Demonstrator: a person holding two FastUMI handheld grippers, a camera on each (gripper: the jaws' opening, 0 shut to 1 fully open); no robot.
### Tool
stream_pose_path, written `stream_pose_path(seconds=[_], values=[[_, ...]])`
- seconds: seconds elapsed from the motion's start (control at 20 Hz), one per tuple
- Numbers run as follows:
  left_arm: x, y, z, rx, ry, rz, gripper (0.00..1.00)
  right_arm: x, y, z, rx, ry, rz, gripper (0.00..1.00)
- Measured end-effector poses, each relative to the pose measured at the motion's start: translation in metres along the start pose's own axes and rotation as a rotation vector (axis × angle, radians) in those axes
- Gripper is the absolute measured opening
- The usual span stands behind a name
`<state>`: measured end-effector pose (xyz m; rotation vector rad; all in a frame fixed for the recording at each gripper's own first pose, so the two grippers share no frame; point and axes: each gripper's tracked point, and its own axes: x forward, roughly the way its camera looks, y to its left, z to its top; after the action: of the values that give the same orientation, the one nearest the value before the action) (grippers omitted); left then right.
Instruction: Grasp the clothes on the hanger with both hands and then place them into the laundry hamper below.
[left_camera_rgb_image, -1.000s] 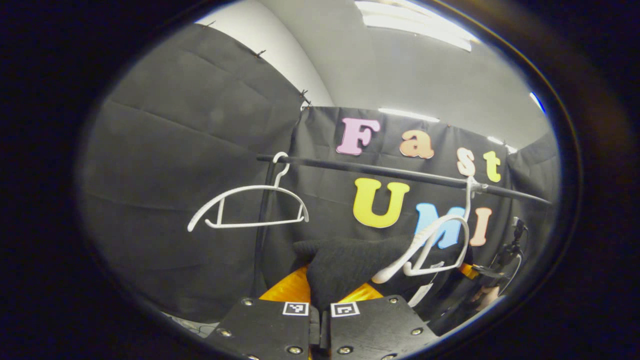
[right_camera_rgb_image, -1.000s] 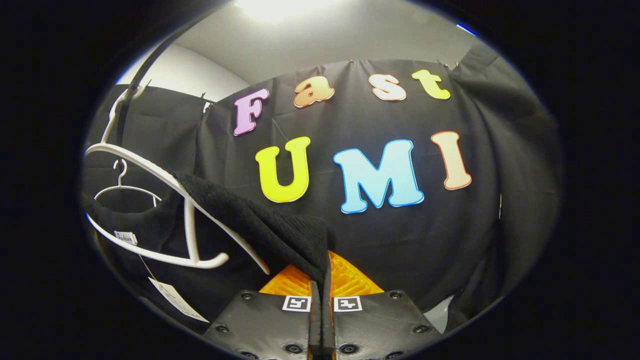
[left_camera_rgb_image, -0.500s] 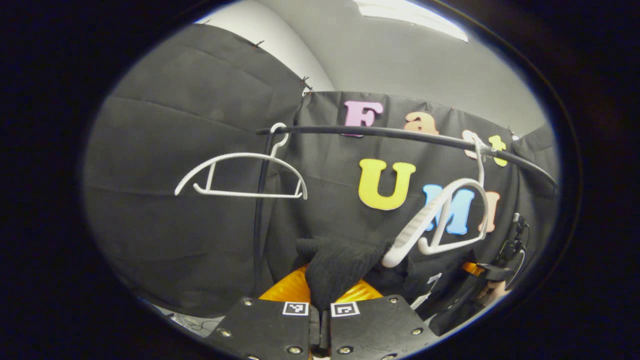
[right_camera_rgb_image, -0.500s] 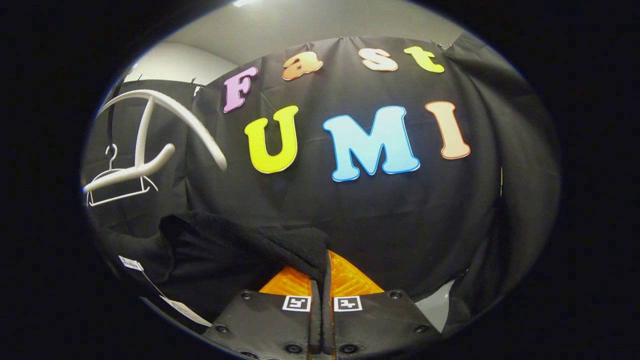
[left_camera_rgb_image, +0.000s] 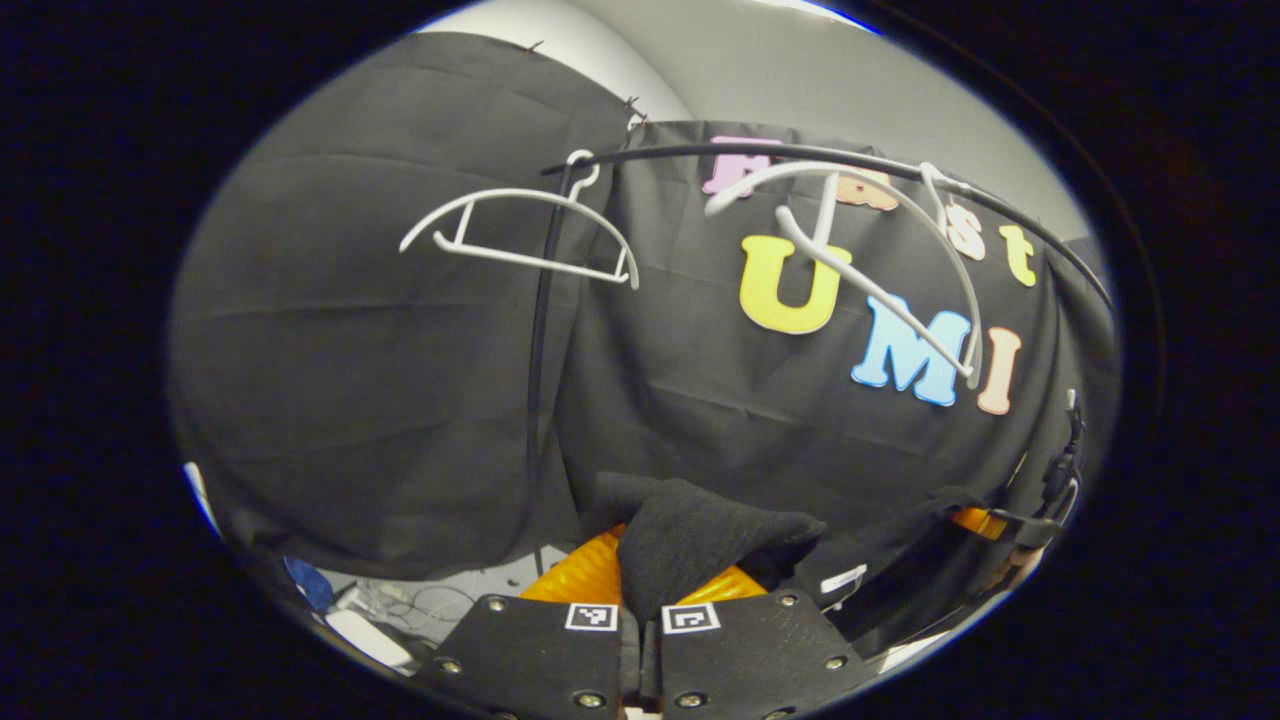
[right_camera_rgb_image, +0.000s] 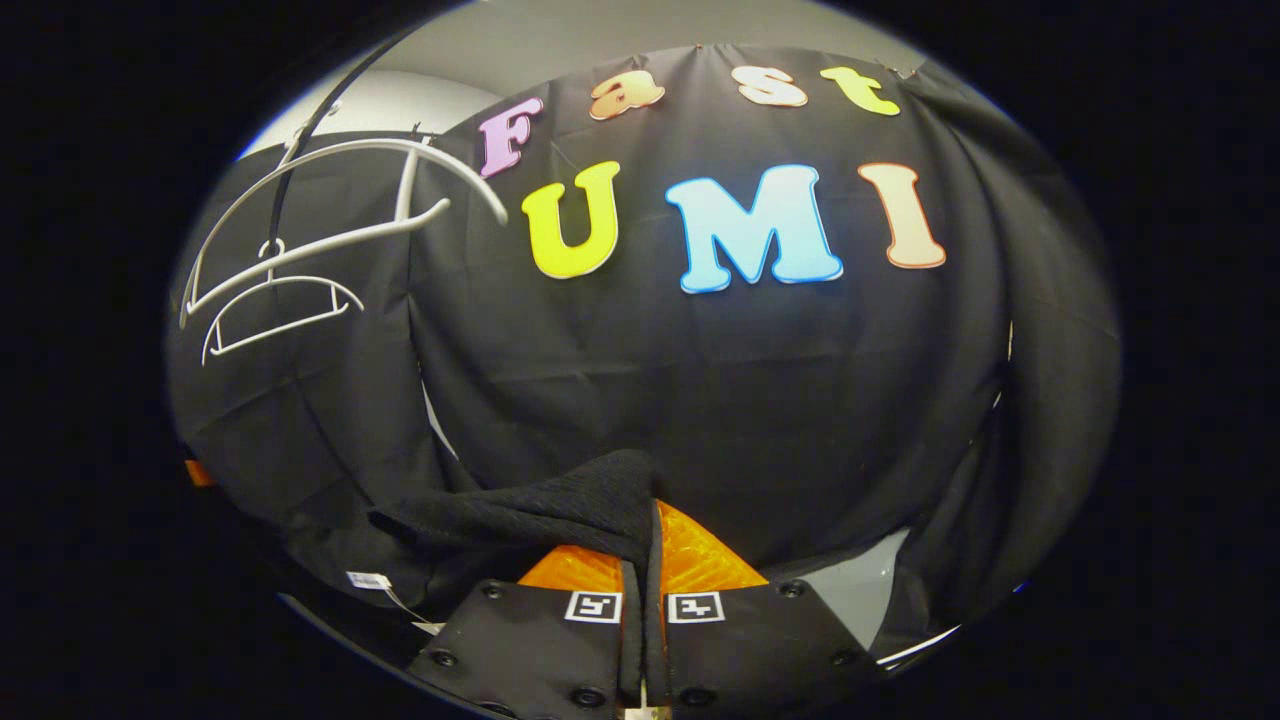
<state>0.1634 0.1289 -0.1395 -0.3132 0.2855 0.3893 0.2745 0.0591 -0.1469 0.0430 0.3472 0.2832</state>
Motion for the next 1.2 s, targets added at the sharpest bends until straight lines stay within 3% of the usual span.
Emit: stream_pose_path(seconds=[0.1, 0.25, 0.6, 0.95, 1.2], values=[[-0.005, -0.009, -0.023, 0.008, 0.036, -0.017, 0.01, -0.026, 0.0, -0.021, 0.026, 0.037, -0.015, 0.03], [-0.013, -0.016, -0.052, 0.103, 0.104, -0.055, 0.02, -0.059, 0.001, -0.048, 0.028, 0.087, -0.041, 0.03], [-0.019, -0.031, -0.089, 0.216, 0.209, -0.25, 0.01, -0.124, 0.001, -0.08, 0.068, 0.12, -0.169, 0.02], [-0.021, -0.028, -0.133, 0.323, 0.272, -0.396, 0.02, -0.153, 0.02, -0.126, 0.115, 0.184, -0.273, 0.02], [-0.011, -0.005, -0.166, 0.359, 0.341, -0.424, 0.02, -0.155, 0.041, -0.16, 0.103, 0.284, -0.282, 0.03]])
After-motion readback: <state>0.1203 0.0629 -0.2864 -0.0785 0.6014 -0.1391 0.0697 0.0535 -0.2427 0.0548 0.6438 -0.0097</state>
